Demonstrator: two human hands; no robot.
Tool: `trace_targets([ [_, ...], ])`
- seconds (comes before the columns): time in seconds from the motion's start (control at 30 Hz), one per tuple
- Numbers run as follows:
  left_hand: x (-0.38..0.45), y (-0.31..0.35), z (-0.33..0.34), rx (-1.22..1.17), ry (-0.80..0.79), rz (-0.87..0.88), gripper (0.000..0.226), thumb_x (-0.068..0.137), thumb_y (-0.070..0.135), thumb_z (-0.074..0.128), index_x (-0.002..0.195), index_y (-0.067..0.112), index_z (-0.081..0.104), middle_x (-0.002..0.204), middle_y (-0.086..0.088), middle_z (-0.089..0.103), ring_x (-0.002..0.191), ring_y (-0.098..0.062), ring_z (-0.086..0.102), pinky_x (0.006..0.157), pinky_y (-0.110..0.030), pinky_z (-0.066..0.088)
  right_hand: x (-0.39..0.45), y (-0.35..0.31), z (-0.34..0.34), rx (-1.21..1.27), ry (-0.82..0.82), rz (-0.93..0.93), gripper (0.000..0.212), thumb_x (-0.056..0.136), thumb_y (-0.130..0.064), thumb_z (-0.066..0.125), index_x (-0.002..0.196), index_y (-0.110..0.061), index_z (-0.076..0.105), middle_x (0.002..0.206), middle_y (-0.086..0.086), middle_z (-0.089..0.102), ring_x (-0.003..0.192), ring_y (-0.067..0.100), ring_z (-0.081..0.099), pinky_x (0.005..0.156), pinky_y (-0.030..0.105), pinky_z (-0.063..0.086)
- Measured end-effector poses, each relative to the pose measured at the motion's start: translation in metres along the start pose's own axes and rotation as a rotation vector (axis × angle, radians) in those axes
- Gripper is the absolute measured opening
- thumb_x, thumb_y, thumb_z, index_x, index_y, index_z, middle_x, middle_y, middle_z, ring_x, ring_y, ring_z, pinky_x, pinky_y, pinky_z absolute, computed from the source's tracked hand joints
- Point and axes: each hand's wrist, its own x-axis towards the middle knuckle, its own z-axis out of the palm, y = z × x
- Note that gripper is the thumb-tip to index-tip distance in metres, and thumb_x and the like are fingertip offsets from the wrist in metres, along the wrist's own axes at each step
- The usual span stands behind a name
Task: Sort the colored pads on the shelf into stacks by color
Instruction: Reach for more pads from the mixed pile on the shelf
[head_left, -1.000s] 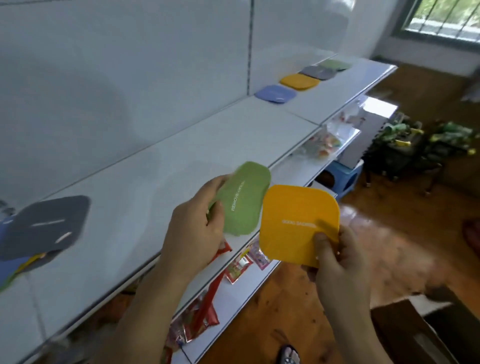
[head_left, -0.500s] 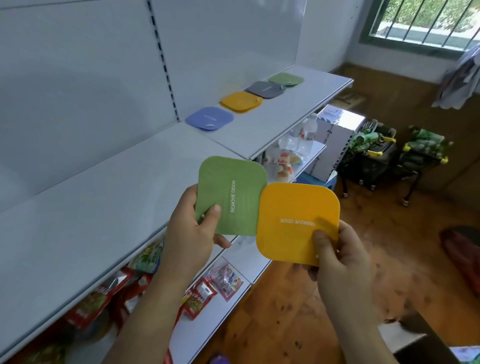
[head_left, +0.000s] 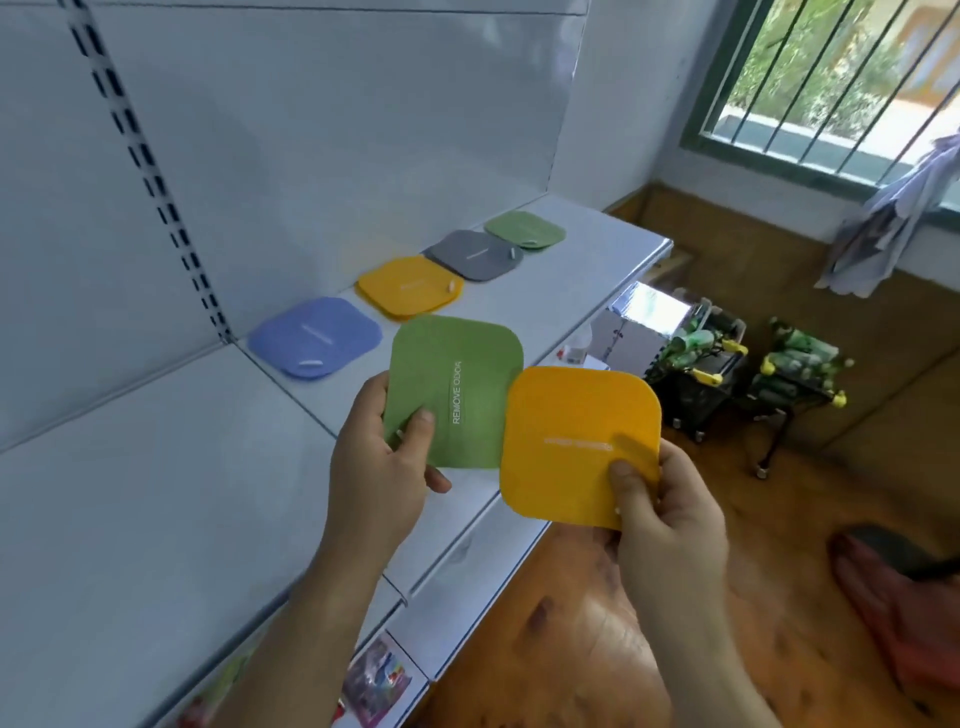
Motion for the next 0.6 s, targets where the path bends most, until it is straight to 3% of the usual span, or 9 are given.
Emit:
trace_targets([
  [0.1,0.027,-0.002,0.012,-0.02,0.082,-0.011,0.033,0.102,0.004,0.058,0.124,0.028,0.064,0.106,0.009,0.072,0.067,-0.018,0.07,0.05,-0.042,0.061,0.041,0.0,0.011,0.023,-0.056,0.021,0.016,0.107,-0.016,0.056,0.107,-0.026,0.069,0.061,-0.006,0.057,0.047,0.01,0.052,0.047,0.024,0.045],
  [0.27,0.07,-0.014,0.025,0.052,0.275,-0.066,0.029,0.103,0.005,0.056,0.122,0.026,0.063,0.097,0.014,0.071,0.052,-0.021,0.066,0.048,-0.033,0.057,0.121,0.009,0.041,0.06,-0.211,0.041,0.015,0.107,-0.016,0.056,0.106,-0.024,0.069,0.061,-0.006,0.056,0.049,0.012,0.053,0.049,0.029,0.049],
  [0.4,0.097,-0.017,0.038,0.089,0.465,-0.11,0.025,0.103,0.007,0.057,0.117,0.027,0.062,0.087,0.024,0.069,0.044,-0.021,0.064,0.057,-0.049,0.06,0.19,0.011,0.071,0.093,-0.411,0.069,0.02,0.107,-0.012,0.055,0.099,-0.025,0.068,0.062,-0.002,0.053,0.053,0.017,0.049,0.049,0.032,0.049],
  [0.6,0.107,-0.015,0.053,0.075,0.731,-0.156,0.032,0.101,0.004,0.058,0.108,0.034,0.064,0.093,0.011,0.07,0.048,-0.015,0.063,0.058,-0.061,0.059,0.275,0.013,0.117,-0.062,-0.667,-0.004,0.018,0.105,-0.017,0.053,0.105,-0.029,0.066,0.062,-0.002,0.063,0.051,0.019,0.062,0.057,0.053,0.056],
])
